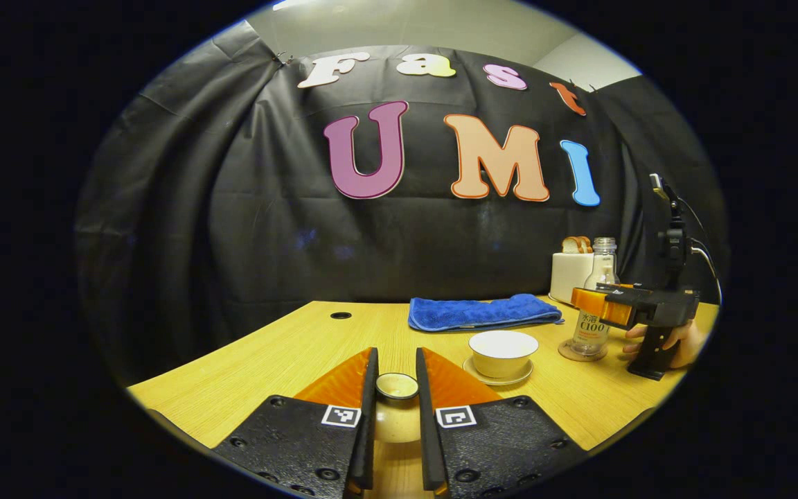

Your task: Open the teacup lid with one hand, grasp the water bottle and pour water into the teacup with the other hand; after pouring, place the water bottle on the coaster and then close the teacup lid.

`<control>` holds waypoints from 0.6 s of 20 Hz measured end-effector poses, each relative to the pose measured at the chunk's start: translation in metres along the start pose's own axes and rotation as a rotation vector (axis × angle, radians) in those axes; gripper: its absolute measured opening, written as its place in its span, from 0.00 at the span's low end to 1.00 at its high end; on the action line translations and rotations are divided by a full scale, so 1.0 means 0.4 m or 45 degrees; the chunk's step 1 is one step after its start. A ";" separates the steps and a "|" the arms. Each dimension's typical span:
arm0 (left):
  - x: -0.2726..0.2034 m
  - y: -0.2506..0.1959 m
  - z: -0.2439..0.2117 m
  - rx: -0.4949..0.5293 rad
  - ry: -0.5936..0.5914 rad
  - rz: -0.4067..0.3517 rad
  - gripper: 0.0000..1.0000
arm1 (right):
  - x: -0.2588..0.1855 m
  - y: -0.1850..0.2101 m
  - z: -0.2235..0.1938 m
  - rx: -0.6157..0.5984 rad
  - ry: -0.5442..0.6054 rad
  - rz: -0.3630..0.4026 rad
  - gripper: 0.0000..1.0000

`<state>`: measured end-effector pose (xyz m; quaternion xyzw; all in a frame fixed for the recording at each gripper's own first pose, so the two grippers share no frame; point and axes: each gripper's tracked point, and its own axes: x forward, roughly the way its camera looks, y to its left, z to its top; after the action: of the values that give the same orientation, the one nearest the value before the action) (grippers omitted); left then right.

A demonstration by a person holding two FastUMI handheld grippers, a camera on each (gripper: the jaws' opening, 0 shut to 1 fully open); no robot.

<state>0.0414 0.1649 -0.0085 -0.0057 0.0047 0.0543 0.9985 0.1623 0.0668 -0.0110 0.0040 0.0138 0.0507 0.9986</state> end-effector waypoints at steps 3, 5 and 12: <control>0.000 0.000 0.000 -0.001 0.001 0.002 0.24 | -0.001 0.003 -0.005 -0.001 -0.002 -0.007 0.98; 0.000 0.003 -0.003 -0.002 0.002 0.008 0.25 | -0.020 0.005 -0.005 -0.001 -0.002 0.001 1.00; 0.001 -0.009 0.001 -0.004 -0.006 -0.009 0.25 | -0.111 -0.007 -0.002 0.000 -0.001 0.035 1.00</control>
<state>0.0421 0.1614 -0.0080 -0.0070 0.0023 0.0506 0.9987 0.1183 0.0596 -0.0104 0.0043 0.0133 0.0646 0.9978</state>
